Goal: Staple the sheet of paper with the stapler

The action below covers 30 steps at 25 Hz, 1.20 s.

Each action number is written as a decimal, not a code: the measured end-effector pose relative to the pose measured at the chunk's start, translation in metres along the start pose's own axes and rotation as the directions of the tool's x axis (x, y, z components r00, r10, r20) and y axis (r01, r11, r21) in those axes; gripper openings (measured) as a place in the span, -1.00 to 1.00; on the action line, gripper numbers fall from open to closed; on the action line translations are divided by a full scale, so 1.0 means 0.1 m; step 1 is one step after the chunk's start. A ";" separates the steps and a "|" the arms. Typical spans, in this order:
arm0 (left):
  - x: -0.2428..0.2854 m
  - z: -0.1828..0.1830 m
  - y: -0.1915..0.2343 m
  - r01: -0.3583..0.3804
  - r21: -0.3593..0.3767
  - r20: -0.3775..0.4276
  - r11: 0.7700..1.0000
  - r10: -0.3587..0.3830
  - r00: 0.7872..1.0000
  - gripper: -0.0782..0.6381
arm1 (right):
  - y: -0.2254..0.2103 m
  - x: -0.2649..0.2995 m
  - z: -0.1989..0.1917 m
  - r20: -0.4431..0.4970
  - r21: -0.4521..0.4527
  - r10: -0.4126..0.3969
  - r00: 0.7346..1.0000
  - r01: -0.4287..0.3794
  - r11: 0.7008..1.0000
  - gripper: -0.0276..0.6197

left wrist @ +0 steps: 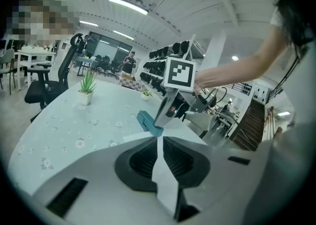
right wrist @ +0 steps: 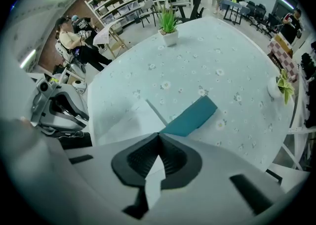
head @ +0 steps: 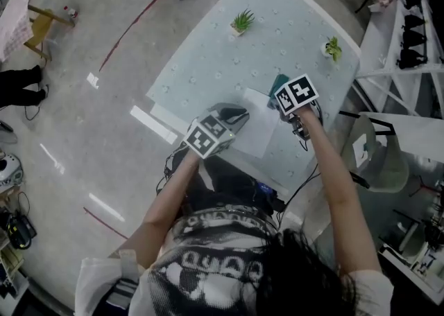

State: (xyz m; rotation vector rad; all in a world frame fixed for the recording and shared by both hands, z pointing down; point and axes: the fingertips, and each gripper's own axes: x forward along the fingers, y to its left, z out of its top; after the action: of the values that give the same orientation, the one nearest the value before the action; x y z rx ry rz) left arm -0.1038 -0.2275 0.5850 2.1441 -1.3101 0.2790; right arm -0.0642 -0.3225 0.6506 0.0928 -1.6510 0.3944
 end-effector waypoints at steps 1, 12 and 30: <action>0.00 -0.01 -0.01 0.003 0.004 -0.007 1.000 -0.003 1.000 -0.69 | 0.00 0.01 -0.01 -0.005 -0.006 -0.016 1.000 0.016 1.000 -0.90; -0.12 0.05 -0.05 -0.009 0.039 -0.012 0.999 0.010 1.000 -0.69 | -0.02 0.04 0.00 0.068 0.071 0.026 0.997 -0.030 0.997 -0.92; -0.75 0.11 -0.20 0.033 0.180 -0.035 0.983 -0.027 0.999 -0.69 | 0.14 -0.31 -0.13 0.418 0.342 0.014 0.908 -0.171 0.924 -0.92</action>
State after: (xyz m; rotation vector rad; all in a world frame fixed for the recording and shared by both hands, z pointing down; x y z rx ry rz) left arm -0.1246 -0.1720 0.5330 2.2967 -1.2755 0.4335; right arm -0.0525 -0.3109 0.6187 0.4058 -1.9797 0.8066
